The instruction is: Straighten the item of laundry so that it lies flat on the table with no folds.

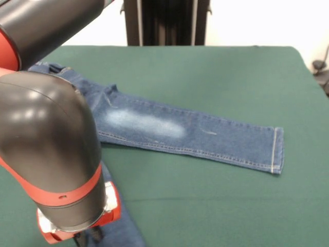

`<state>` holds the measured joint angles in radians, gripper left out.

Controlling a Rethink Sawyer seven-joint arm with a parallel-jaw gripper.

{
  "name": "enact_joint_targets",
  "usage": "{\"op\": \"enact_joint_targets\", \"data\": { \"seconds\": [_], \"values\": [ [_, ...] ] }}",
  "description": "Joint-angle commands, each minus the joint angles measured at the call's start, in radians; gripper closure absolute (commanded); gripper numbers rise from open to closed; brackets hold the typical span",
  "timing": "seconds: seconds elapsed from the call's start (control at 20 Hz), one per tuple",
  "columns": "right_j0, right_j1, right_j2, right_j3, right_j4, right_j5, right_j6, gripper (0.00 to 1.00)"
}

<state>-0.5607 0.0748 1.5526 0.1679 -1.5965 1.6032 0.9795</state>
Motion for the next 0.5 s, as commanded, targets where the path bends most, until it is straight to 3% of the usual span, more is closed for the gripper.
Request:
{"op": "enact_joint_targets", "data": {
  "seconds": [0.05, 0.4, 0.5],
  "values": [
    [0.016, 0.174, 0.008, 0.038, -0.064, -0.071, -0.127, 1.0],
    [0.02, 0.175, 0.032, 0.028, -0.093, -0.047, -0.149, 1.0],
    [0.021, 0.179, 0.068, 0.016, -0.126, -0.003, -0.238, 1.0]
  ]
}}
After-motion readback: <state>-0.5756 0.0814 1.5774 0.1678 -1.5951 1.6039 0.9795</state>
